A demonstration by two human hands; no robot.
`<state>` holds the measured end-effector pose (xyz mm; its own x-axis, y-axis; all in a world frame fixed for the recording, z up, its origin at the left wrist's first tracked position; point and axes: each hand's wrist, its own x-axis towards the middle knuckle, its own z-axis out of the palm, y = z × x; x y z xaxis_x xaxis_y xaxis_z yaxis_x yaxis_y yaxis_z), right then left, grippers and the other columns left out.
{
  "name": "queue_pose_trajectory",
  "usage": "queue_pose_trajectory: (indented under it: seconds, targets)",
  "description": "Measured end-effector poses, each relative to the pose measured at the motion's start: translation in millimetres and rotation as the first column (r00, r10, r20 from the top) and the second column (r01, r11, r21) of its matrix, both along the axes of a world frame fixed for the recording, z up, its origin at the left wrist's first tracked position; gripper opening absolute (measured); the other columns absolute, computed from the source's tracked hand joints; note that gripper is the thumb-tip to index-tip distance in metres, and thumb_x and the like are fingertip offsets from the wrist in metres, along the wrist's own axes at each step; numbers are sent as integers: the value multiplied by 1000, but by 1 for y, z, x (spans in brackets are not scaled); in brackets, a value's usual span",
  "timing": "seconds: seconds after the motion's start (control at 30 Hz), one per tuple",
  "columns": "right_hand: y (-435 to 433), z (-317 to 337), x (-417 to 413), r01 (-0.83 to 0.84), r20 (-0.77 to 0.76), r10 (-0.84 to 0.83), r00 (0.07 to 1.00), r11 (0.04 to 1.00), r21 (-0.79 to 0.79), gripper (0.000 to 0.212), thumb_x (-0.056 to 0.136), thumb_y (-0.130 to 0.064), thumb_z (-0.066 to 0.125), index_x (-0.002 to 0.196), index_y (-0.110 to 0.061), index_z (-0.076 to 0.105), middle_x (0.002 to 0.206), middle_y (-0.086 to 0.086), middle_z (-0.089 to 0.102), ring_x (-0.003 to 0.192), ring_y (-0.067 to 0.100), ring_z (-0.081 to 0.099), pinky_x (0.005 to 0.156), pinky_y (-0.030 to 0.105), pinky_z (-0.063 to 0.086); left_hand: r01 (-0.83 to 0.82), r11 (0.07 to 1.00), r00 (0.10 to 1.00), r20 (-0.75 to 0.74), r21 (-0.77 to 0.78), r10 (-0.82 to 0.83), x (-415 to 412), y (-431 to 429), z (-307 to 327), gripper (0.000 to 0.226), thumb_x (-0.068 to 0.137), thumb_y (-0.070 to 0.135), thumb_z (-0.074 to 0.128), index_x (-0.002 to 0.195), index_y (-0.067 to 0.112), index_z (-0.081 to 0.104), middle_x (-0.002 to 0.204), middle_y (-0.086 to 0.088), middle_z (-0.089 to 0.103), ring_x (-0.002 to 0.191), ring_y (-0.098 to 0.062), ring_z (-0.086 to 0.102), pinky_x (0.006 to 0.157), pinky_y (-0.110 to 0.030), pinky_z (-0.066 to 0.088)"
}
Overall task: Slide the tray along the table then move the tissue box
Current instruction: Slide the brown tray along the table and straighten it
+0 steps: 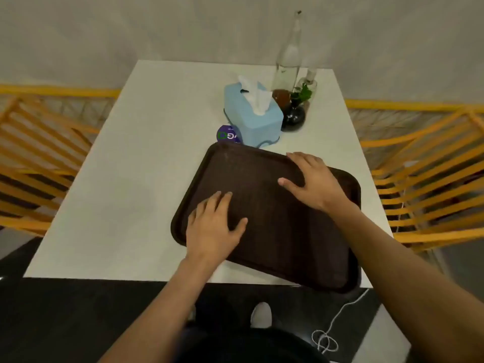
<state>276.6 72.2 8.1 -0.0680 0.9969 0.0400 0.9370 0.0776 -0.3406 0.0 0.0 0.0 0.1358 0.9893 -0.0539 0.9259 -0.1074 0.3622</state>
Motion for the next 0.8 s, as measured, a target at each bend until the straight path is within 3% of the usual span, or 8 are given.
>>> queue_pose_trajectory:
  seconds: [0.13, 0.23, 0.47, 0.57, 0.8]
  targets:
    - [4, -16, 8, -25, 88, 30, 996, 998, -59, 72, 96, -67, 48, 157, -31, 35, 162, 2, 35, 149, 30, 29, 119, 51, 26, -25, 1000, 995, -96, -14, 23, 8, -27, -18, 78, 89, 75, 34, 154, 31, 33, 161, -2, 35, 147, -27, 33, 118, -53, 24]
    - [15, -24, 9, -9, 141, 20, 990, 997, -78, 68, 100, -58, 48, 159, -29, 31, 165, 3, 30, 151, 33, 26, 120, 54, 23, -49, 996, 991, -128, -69, 40, 13, -32, -26, 85, 87, 81, 22, 157, 34, 24, 167, -5, 23, 154, -28, 17, 120, -56, 14]
    - [39, -18, 11, 5, 251, 15, 968, 997, -76, 49, 107, -28, 44, 155, -19, 41, 148, 9, 48, 132, 35, 44, 105, 52, 39, -62, 995, 983, -177, -84, 46, 15, -35, -31, 89, 86, 83, 16, 160, 35, 16, 170, -6, 11, 156, -28, 5, 122, -56, 10]
    - [47, -16, 11, -4, 236, 20, 972, 998, -70, 44, 107, -20, 42, 151, -19, 48, 140, 12, 53, 124, 35, 48, 98, 50, 42, -68, 993, 981, -189, -100, 48, 7, -33, -31, 89, 85, 84, 17, 161, 37, 13, 170, -5, 8, 156, -26, 3, 122, -56, 8]
    - [55, -18, -12, -48, 176, 62, 982, 995, -84, 39, 108, -21, 43, 145, -17, 54, 133, 13, 58, 116, 34, 53, 95, 46, 46, -12, 996, 981, -192, -91, -6, -44, -14, -32, 87, 85, 84, 17, 160, 40, 11, 171, -1, 7, 157, -23, 3, 123, -52, 7]
